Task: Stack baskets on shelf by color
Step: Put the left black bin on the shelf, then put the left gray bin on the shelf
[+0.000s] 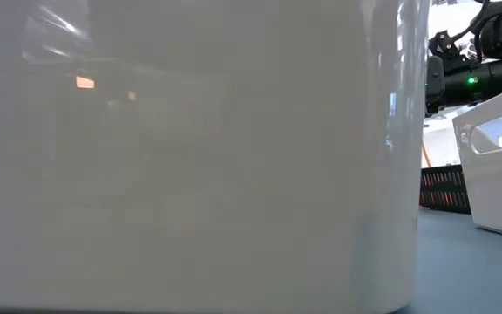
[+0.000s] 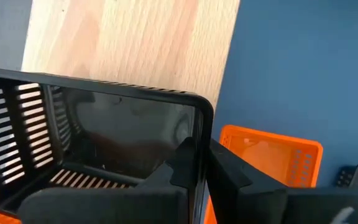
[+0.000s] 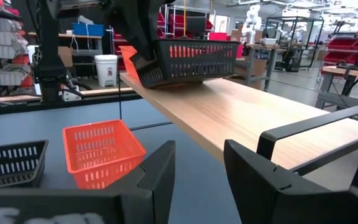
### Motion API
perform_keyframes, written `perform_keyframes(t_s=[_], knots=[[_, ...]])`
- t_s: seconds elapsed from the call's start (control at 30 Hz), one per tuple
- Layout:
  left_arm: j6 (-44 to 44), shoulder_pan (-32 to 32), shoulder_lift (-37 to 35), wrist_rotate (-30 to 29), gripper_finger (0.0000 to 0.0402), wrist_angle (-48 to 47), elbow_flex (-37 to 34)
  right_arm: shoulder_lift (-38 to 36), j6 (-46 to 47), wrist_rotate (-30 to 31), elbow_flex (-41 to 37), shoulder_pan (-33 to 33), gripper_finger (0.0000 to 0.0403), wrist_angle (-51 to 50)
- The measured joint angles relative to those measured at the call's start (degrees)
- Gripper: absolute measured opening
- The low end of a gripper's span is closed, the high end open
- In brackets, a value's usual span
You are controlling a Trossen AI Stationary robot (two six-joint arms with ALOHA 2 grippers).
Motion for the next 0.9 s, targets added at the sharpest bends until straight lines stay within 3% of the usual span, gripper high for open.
perform_keyframes(t_s=[0.13, 0.57, 0.77, 0.9], knots=[[0.5, 0.0, 0.0, 0.0, 0.0057, -0.7, 0.0, 0.0, 0.3, 0.0, 0.0, 0.0, 0.0134, -0.8], [0.2, -0.1, -0.5, -0.4, 0.0198, -1.4, -0.1, 0.0, 1.5, 0.0, 0.0, 0.0, 0.0134, -2.4], [-1.5, -3.0, -9.0, -9.5, 0.0226, -9.1, 0.0, 0.0, 2.7, -0.1, 0.0, 0.0, 0.0134, -1.4], [-6.1, -6.5, -14.8, -10.6, 0.0227, -11.8, 0.0, 0.0, 3.1, 0.0, 0.0, 0.0, 0.0134, 1.4]])
